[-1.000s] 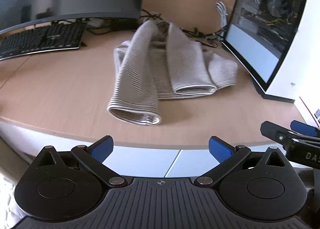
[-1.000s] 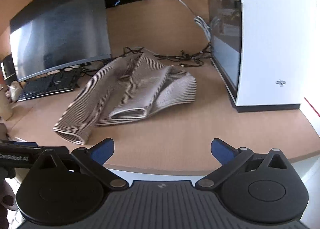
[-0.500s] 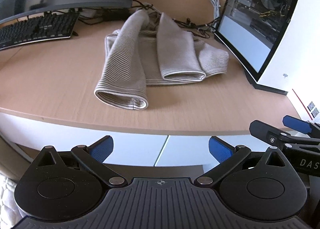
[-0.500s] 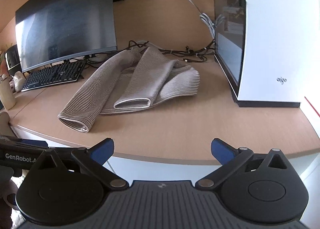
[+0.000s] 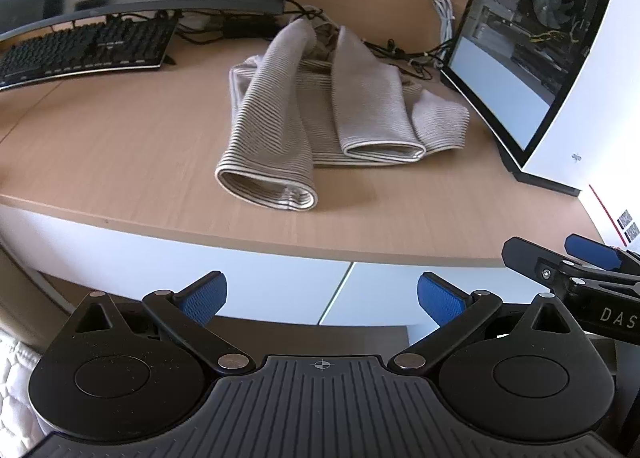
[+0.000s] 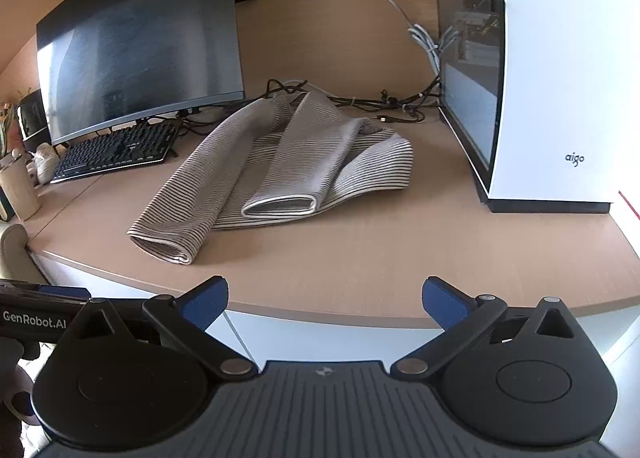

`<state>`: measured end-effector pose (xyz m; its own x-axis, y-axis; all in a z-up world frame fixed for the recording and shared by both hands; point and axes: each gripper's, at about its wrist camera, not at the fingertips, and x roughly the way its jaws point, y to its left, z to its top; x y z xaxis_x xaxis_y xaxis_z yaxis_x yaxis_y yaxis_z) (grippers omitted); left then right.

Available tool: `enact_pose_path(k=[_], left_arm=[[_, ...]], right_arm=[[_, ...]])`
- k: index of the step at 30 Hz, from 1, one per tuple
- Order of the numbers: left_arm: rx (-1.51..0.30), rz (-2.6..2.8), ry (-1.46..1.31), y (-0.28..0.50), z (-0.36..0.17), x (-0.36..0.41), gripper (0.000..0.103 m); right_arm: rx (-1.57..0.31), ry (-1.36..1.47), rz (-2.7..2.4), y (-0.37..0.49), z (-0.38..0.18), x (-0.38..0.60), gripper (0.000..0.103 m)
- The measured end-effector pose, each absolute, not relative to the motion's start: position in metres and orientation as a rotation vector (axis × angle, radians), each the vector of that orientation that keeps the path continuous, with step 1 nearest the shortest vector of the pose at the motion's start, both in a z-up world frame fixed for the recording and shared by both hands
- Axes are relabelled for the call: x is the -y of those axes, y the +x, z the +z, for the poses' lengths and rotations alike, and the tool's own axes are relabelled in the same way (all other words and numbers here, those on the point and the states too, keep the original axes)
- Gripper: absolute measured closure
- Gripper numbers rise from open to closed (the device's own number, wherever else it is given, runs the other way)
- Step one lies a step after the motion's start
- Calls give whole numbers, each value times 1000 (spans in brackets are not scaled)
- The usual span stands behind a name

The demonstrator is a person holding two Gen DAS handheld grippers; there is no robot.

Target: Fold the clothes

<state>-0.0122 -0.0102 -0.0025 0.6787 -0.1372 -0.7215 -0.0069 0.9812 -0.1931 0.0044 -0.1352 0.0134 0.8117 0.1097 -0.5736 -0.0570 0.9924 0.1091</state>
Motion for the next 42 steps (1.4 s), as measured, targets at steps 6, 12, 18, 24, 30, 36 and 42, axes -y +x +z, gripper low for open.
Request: enact_pose_path(k=[6, 12, 18, 24, 30, 36, 42], left_arm=[[-829, -66, -195, -15, -3, 6, 0], [-830, -70, -195, -17, -3, 6, 0], [-837, -75, -197, -18, -5, 6, 0], [-837, -79, -196, -19, -4, 6, 0], [-840, -72, -201, -19, -5, 5, 0], [-844, -69, -205, -19, -5, 5, 0], [-848, -74, -203, -18, -6, 6, 0]], right_arm=[[-623, 89, 90, 4, 13, 133, 0], [-630, 88, 92, 3, 12, 133, 0], [-634, 90, 85, 3, 13, 135, 0], [-641, 95, 81, 3, 12, 135, 0], [-646, 90, 89, 4, 12, 133, 0], [-649, 88, 92, 4, 11, 132, 0], [-654, 91, 90, 5, 10, 133, 0]])
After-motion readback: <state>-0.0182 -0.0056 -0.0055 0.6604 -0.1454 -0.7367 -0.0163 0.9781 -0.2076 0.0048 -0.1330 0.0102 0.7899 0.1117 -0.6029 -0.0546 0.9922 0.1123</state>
